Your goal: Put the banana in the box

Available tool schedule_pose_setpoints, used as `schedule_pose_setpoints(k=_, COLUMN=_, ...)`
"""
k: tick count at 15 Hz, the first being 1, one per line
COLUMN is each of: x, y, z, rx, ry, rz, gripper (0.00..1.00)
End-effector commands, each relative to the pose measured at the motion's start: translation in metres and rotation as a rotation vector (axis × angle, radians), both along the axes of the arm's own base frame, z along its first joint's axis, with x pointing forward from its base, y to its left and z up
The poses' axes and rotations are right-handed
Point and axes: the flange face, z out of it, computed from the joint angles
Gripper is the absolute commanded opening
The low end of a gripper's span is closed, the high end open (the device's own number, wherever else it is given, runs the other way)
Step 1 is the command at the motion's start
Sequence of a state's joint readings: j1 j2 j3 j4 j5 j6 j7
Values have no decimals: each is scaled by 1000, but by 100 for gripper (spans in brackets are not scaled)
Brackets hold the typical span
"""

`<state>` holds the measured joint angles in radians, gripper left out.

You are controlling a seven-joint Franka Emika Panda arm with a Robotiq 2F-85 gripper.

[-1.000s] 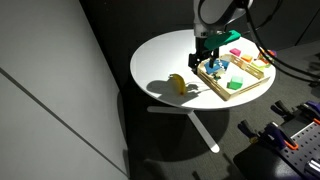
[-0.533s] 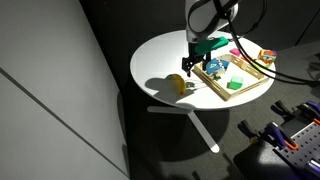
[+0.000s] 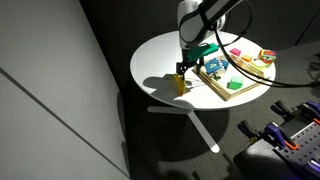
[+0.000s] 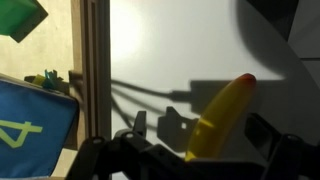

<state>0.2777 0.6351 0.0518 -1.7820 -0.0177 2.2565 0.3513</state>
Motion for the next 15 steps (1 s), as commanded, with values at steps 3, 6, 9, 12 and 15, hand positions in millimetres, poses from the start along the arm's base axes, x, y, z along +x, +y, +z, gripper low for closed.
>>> schedule_pose_setpoints(k=3, x=19, y=8, z=-14, rx=-41, ry=-39, rz=-15, gripper=100)
schedule_pose_setpoints(k=6, x=24, y=7, z=-22, rx=-55, ry=-52, rz=-25, gripper=100)
schedule_pose_setpoints(k=9, x=28, y=7, z=-30, rx=-58, ry=-58, rz=-36, gripper=100)
schedule_pose_setpoints(k=12, x=30, y=7, z=-38, rx=-57, ry=-58, rz=-43, gripper=100)
schedule_pose_setpoints(k=15, x=31, y=7, z=-44, rx=-56, ry=-53, rz=-49, gripper=100)
